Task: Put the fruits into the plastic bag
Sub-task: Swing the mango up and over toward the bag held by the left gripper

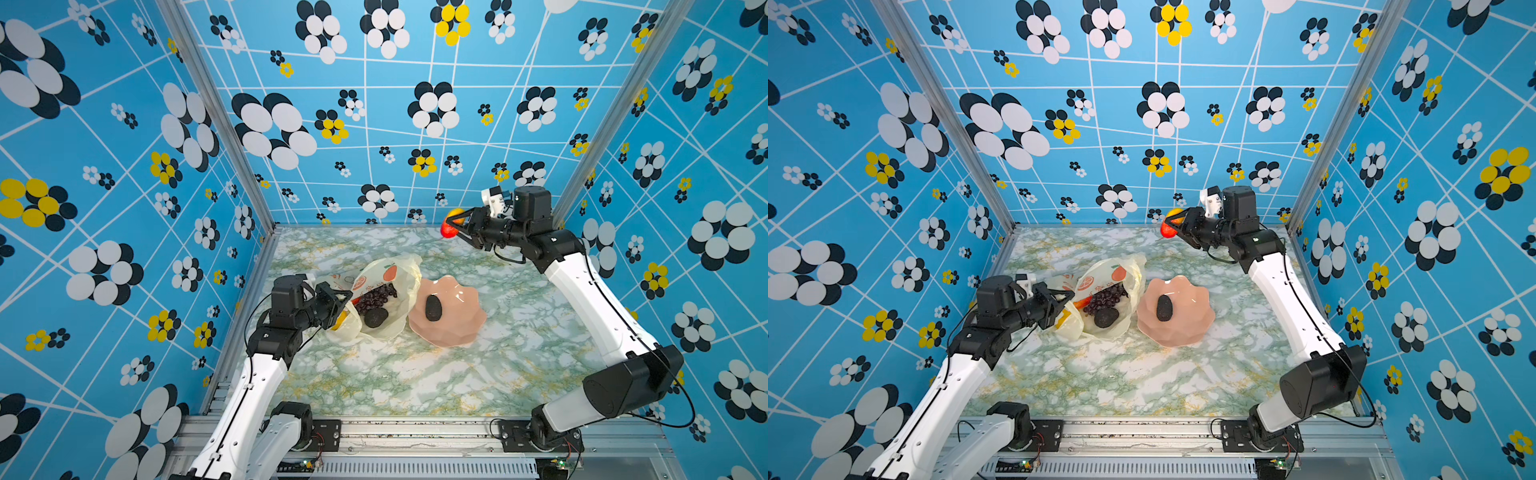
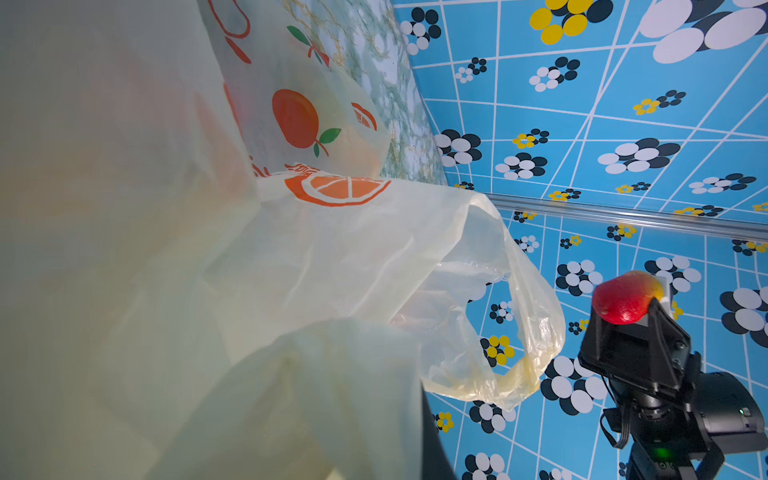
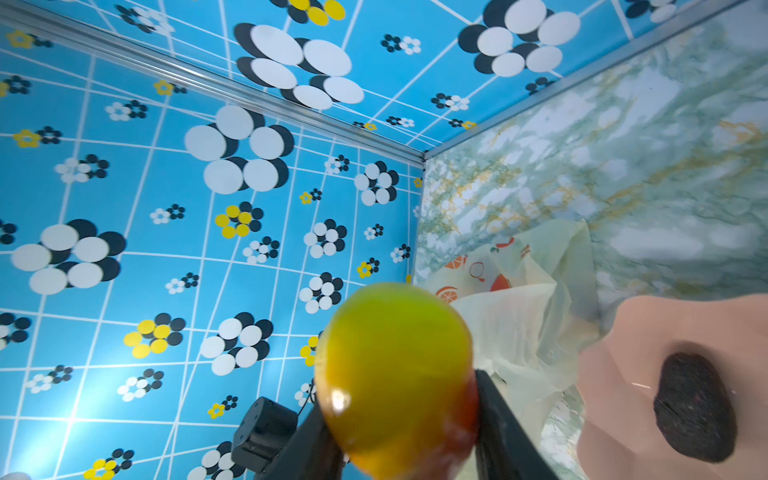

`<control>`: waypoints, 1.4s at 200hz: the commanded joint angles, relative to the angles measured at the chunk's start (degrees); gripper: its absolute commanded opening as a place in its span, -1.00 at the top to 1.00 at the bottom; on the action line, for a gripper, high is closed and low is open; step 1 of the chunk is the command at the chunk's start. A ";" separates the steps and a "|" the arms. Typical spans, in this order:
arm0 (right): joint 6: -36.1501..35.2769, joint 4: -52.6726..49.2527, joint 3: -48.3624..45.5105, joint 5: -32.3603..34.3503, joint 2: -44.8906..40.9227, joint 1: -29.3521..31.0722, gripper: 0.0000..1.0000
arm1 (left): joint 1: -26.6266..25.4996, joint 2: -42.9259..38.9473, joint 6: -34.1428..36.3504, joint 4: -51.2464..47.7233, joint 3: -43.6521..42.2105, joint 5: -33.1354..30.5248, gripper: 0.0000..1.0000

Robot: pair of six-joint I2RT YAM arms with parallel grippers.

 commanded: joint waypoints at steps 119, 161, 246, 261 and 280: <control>0.63 2.99 24.07 -8.71 8.53 7.94 0.33 | -0.99 3.40 -0.08 3.19 2.65 -1.40 1.00; -11.39 -14.23 37.45 -7.73 15.30 13.38 0.34 | -1.12 3.27 -0.01 2.70 2.36 -0.95 1.00; -33.26 -46.50 63.64 5.05 29.52 23.26 0.33 | -1.14 3.33 0.51 2.40 2.54 -0.13 1.00; -36.00 -48.40 63.51 7.82 29.85 24.26 0.33 | -1.08 3.38 0.54 2.64 2.33 -0.08 1.00; -38.96 -50.99 63.56 11.06 30.43 25.54 0.33 | -1.15 3.57 0.20 3.17 2.01 -0.17 1.00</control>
